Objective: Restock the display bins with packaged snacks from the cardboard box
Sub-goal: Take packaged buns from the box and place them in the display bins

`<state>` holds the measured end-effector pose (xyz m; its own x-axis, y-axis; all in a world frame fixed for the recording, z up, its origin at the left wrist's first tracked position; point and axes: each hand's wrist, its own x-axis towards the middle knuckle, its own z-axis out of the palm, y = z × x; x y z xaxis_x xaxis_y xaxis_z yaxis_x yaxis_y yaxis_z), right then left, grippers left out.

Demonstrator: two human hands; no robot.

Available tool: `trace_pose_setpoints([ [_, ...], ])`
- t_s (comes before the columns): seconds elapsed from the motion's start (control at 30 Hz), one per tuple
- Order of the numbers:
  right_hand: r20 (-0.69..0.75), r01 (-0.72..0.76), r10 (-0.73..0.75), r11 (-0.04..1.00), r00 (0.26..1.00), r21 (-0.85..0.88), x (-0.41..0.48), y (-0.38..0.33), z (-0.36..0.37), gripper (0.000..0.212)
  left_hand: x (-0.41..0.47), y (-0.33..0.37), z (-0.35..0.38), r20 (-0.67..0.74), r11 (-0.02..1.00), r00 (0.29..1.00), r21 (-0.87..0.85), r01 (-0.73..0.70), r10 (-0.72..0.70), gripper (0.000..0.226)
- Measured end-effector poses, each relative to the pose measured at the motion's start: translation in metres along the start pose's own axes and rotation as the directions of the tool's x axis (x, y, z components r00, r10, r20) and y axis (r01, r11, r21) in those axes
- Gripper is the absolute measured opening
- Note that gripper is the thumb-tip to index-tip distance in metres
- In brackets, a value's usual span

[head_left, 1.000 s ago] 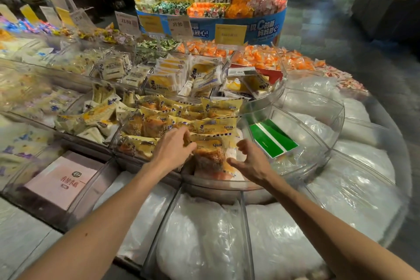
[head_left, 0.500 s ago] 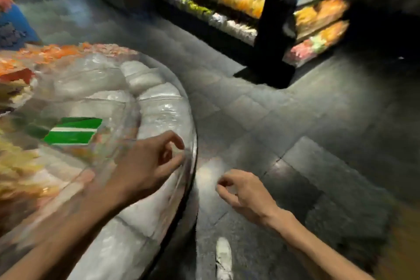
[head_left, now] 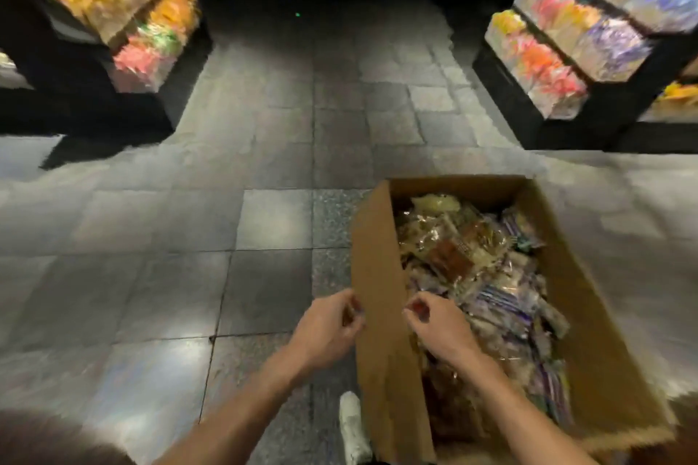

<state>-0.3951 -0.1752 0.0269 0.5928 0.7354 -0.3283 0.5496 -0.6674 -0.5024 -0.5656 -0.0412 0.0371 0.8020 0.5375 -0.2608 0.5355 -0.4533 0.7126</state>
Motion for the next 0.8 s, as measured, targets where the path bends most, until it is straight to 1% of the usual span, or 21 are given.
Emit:
trace_pose_setpoints([
  [0.07, -0.024, -0.122, 0.123, 0.992, 0.992, 0.023, 0.028, 0.046, -0.018, 0.014, 0.054, 0.024, 0.030, 0.075, 0.999, 0.997, 0.028, -0.017, 0.014, 0.013],
  [0.1, -0.034, -0.158, 0.160, 0.987, 0.987, 0.032, 0.042, 0.066, -0.026, 0.015, 0.079, 0.035, 0.042, 0.102, 1.000, 0.995, 0.027, -0.011, 0.008, 0.018],
  [0.17, -0.048, -0.211, 0.212, 0.977, 0.976, 0.031, 0.072, 0.099, -0.043, 0.015, 0.127, 0.052, 0.061, 0.145, 1.000, 0.989, -0.007, 0.016, -0.015, 0.023],
  [0.23, -0.069, -0.248, 0.249, 0.968, 0.966, 0.025, 0.107, 0.128, -0.059, 0.017, 0.169, 0.064, 0.078, 0.157, 0.999, 0.986, -0.012, 0.051, -0.048, 0.031],
  [0.33, -0.168, -0.294, 0.288, 0.956, 0.943, -0.015, 0.157, 0.160, -0.081, 0.032, 0.221, 0.072, 0.099, 0.145, 0.985, 0.977, -0.039, 0.166, -0.159, 0.052],
  [0.4, -0.206, -0.329, 0.307, 0.941, 0.929, -0.079, 0.186, 0.173, -0.092, 0.044, 0.245, 0.071, 0.111, 0.186, 0.948, 0.945, -0.120, 0.295, -0.271, 0.070],
  [0.5, -0.146, -0.378, 0.359, 0.915, 0.922, -0.141, 0.219, 0.189, -0.102, 0.067, 0.267, 0.066, 0.128, 0.250, 0.873, 0.886, -0.205, 0.443, -0.391, 0.087],
  [0.6, -0.023, -0.393, 0.393, 0.914, 0.919, -0.102, 0.240, 0.206, -0.098, 0.088, 0.276, 0.063, 0.143, 0.288, 0.821, 0.845, -0.240, 0.519, -0.450, 0.105],
  [0.63, 0.011, -0.411, 0.412, 0.909, 0.911, -0.070, 0.244, 0.210, -0.096, 0.094, 0.278, 0.062, 0.146, 0.286, 0.802, 0.843, -0.279, 0.528, -0.455, 0.107],
  [0.7, 0.023, -0.457, 0.457, 0.889, 0.889, -0.026, 0.249, 0.212, -0.095, 0.106, 0.279, 0.061, 0.151, 0.250, 0.762, 0.845, -0.366, 0.534, -0.472, 0.107],
  [0.73, 0.021, -0.468, 0.469, 0.883, 0.883, -0.027, 0.250, 0.214, -0.096, 0.113, 0.279, 0.061, 0.153, 0.227, 0.735, 0.838, -0.403, 0.545, -0.496, 0.107],
  [0.8, 0.065, -0.479, 0.485, 0.874, 0.872, -0.086, 0.249, 0.217, -0.101, 0.123, 0.280, 0.062, 0.159, 0.192, 0.662, 0.803, -0.476, 0.579, -0.564, 0.110],
])
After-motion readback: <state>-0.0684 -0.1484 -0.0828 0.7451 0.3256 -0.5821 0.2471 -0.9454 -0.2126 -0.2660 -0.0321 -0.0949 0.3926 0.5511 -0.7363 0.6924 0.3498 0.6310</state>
